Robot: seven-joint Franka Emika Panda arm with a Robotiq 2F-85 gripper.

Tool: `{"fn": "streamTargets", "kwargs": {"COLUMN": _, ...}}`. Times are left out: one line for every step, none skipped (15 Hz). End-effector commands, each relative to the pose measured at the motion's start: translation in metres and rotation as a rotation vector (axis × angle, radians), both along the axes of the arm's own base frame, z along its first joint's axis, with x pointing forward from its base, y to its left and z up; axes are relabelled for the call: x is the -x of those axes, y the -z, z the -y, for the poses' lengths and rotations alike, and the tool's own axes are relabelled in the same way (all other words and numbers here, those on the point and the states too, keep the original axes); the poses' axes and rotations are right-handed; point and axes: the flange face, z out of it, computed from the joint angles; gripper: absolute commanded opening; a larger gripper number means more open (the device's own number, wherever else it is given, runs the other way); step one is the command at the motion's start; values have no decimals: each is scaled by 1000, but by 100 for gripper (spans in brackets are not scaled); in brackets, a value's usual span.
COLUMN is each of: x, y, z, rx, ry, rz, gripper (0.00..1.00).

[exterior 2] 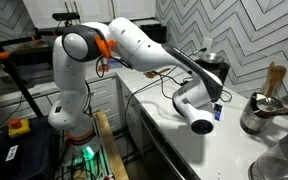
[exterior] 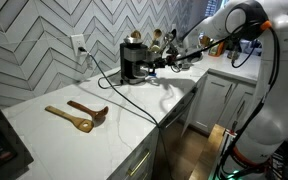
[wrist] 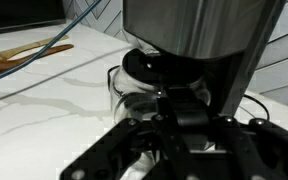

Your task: Pick up the coffee jar and slot it into the coffee machine

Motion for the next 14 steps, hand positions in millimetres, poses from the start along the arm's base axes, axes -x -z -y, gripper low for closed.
{"fn": "streamTargets", "kwargs": {"x": -3, "y": 10, "z": 11, "rx": 35, "ry": -1, "rz": 38, "gripper": 8}}
{"fn": "streamTargets", "kwargs": {"x": -3, "y": 11, "z": 10, "rx": 34, "ry": -5, "rz": 39, "gripper": 8}}
{"fn": "streamTargets", "kwargs": {"x": -4, "y": 11, "z": 10, "rx": 28, "ry": -5, "rz": 41, "gripper": 20}}
{"fn": "streamTargets", "kwargs": {"x": -4, "y": 11, "z": 9, "rx": 28, "ry": -6, "rz": 40, "gripper": 50}}
{"fn": "streamTargets", "kwargs": {"x": -4, "y": 11, "z": 10, "rx": 28, "ry": -4, "rz": 37, "gripper": 57}}
{"fn": "streamTargets", "kwargs": {"x": -4, "y": 11, "z": 11, "rx": 31, "ry": -1, "rz": 38, "gripper": 60}}
{"fn": "streamTargets", "kwargs": {"x": -5, "y": 11, "z": 12, "rx": 36, "ry": 2, "rz": 39, "gripper": 66}}
{"fn": "streamTargets", "kwargs": {"x": -5, "y": 11, "z": 14, "rx": 41, "ry": 7, "rz": 40, "gripper": 73}}
{"fn": "streamTargets", "kwargs": {"x": -6, "y": 12, "z": 15, "rx": 43, "ry": 10, "rz": 40, "gripper": 81}}
{"fn": "streamTargets", "kwargs": {"x": -6, "y": 12, "z": 16, "rx": 45, "ry": 13, "rz": 38, "gripper": 88}}
{"fn": "streamTargets", "kwargs": {"x": -7, "y": 12, "z": 17, "rx": 47, "ry": 13, "rz": 39, "gripper": 96}}
{"fn": "streamTargets", "kwargs": {"x": -7, "y": 12, "z": 18, "rx": 47, "ry": 15, "rz": 40, "gripper": 99}}
{"fn": "streamTargets", "kwargs": {"x": -7, "y": 12, "z": 19, "rx": 49, "ry": 16, "rz": 40, "gripper": 100}}
{"fn": "streamTargets", "kwargs": {"x": -8, "y": 12, "z": 20, "rx": 48, "ry": 17, "rz": 41, "gripper": 100}}
